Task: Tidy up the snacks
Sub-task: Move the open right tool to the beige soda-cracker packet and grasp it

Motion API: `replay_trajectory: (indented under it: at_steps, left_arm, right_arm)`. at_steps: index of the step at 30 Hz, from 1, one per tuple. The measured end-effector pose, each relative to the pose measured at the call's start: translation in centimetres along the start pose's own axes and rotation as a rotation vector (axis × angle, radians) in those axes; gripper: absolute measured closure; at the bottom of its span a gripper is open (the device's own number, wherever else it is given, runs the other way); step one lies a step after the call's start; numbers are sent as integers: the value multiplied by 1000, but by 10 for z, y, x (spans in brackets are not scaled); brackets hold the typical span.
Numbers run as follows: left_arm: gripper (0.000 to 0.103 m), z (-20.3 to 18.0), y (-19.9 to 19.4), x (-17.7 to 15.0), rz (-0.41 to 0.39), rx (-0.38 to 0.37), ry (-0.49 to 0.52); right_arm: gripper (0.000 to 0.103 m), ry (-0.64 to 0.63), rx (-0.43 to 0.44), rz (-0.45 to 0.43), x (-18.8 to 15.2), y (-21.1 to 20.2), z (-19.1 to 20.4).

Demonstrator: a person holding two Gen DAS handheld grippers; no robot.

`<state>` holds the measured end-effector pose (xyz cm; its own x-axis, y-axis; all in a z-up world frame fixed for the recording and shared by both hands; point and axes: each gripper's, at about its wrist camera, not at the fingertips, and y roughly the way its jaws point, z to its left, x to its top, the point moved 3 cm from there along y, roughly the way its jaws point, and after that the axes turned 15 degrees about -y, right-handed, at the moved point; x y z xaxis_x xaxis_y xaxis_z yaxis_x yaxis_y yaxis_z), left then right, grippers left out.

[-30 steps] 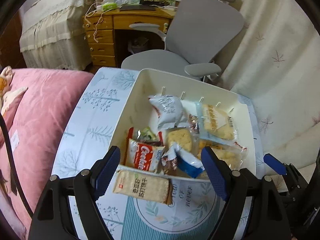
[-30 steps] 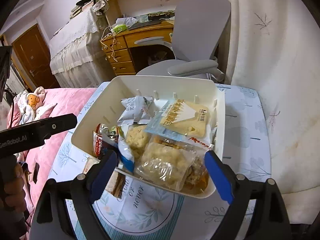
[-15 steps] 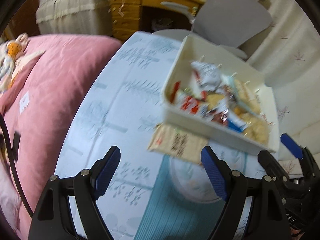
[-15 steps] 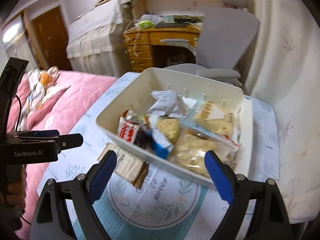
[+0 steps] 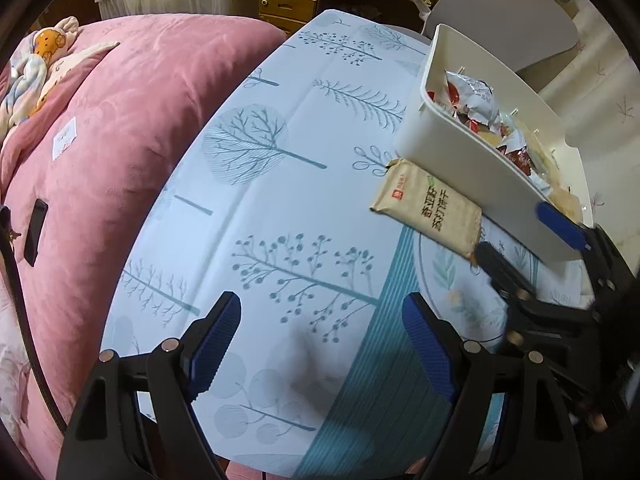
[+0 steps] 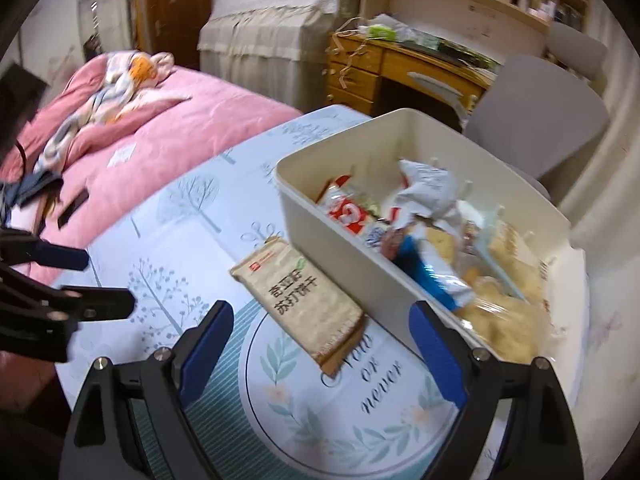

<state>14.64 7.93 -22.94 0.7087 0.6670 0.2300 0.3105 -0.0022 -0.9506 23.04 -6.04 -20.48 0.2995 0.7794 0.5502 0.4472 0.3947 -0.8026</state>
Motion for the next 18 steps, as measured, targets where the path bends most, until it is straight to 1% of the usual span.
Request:
replay_trajectory:
  at_steps: [6, 10, 13, 18]
  left_arm:
    - [21, 8, 1, 5, -21, 5, 20]
    - [21, 13, 6, 8, -5, 6, 17]
    - [21, 15, 10, 11, 7, 8, 15]
    - [21, 14, 15, 16, 12, 11, 26]
  right_arm:
    - [13, -71, 47, 37, 0, 38, 18]
    - [13, -94, 32, 78, 0, 59, 22]
    - [13, -95, 20, 98, 0, 69, 20]
    - [12, -51, 73, 127, 1, 82, 16]
